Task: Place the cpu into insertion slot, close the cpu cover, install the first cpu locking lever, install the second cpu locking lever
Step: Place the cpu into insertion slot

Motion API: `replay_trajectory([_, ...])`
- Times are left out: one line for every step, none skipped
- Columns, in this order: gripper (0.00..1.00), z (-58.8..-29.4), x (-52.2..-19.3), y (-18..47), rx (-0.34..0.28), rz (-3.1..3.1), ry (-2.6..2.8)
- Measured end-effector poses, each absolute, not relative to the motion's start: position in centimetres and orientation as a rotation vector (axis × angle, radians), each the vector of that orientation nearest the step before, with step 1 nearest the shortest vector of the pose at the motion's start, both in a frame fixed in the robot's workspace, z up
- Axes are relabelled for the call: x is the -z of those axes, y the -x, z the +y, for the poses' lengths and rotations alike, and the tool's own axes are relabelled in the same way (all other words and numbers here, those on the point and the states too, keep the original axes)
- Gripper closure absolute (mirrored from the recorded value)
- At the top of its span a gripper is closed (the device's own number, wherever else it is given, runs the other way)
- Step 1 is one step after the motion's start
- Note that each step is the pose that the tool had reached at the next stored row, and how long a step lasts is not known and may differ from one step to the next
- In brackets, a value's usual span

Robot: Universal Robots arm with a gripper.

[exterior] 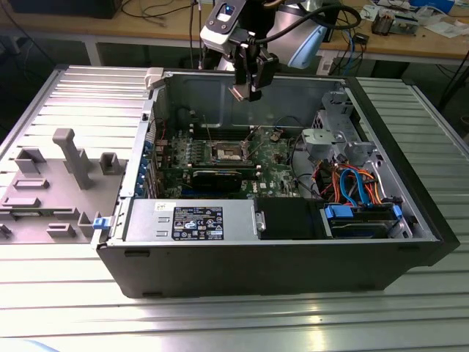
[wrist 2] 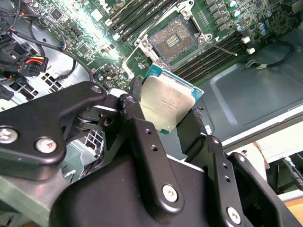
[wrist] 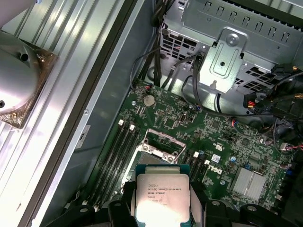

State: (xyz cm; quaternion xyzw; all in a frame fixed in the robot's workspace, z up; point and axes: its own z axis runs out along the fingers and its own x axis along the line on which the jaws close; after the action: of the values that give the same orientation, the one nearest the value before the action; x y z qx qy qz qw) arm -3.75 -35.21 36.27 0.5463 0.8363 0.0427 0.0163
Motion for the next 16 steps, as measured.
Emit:
replay_trajectory([0.46,-35.21,-36.28,3.75,-0.133,2.6,-1.699])
replay_trajectory([0.46,-35.21,-36.28,3.75,-0.133,2.6,-1.699])
replay_trajectory([0.46,-35.21,-36.28,3.75,-0.133,2.6,-1.699])
replay_trajectory([0.46,-35.21,-36.28,3.75,-0.133,2.6,-1.699])
replay_trajectory([0.46,-35.21,-36.28,3.75,-0.133,2.6,-1.699])
replay_trajectory([0.46,-35.21,-36.27,3.75,-0.133,2.6,-1.699])
replay_trajectory([0.46,-35.21,-36.27,3.75,-0.133,2.6,-1.699])
replay_trajectory([0.46,-35.21,-36.27,3.75,-0.133,2.6,-1.699])
replay_trajectory([0.46,-35.21,-36.27,3.75,-0.133,2.599,-1.7])
replay_trajectory([0.46,-35.21,-36.27,3.75,-0.133,2.598,-1.702])
replay_trajectory([0.46,-35.21,-36.25,3.75,-0.133,2.594,-1.707])
replay_trajectory([0.46,-35.21,-36.24,3.75,-0.133,2.589,-1.715])
replay_trajectory([0.46,-35.21,-36.22,3.75,-0.133,2.581,-1.726])
replay_trajectory([0.46,-35.21,-36.21,3.75,-0.132,2.573,-1.738])
replay_trajectory([0.46,-35.21,-36.19,3.75,-0.132,2.558,-1.759])
replay_trajectory([0.46,-35.21,-36.17,3.76,-0.131,2.549,-1.77])
